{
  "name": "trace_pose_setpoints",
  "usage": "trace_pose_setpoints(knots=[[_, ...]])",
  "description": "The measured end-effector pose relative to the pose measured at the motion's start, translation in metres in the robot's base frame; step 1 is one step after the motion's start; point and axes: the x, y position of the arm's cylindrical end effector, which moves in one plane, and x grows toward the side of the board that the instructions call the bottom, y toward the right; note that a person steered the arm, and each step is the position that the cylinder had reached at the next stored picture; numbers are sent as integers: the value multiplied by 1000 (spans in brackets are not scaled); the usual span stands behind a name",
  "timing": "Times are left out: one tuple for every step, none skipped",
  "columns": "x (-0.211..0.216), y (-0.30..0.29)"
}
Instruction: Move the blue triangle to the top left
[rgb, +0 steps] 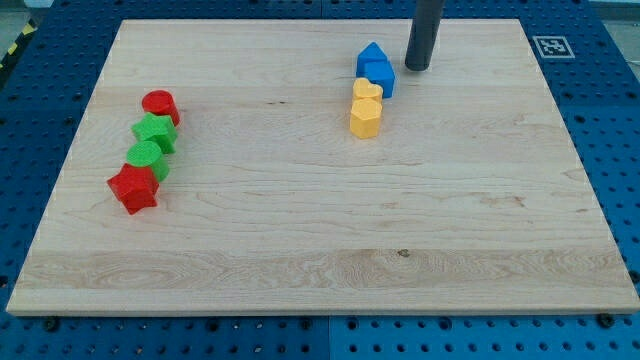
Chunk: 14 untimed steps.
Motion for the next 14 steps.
trace_pose_setpoints(knots=[[1,-25],[1,-55],[1,-78],[1,-100],[1,-119],[2,-136],[2,-160],[6,-172],[18,-175],[19,-177],[17,-179],[15,-198],[13,-225],[13,-247]])
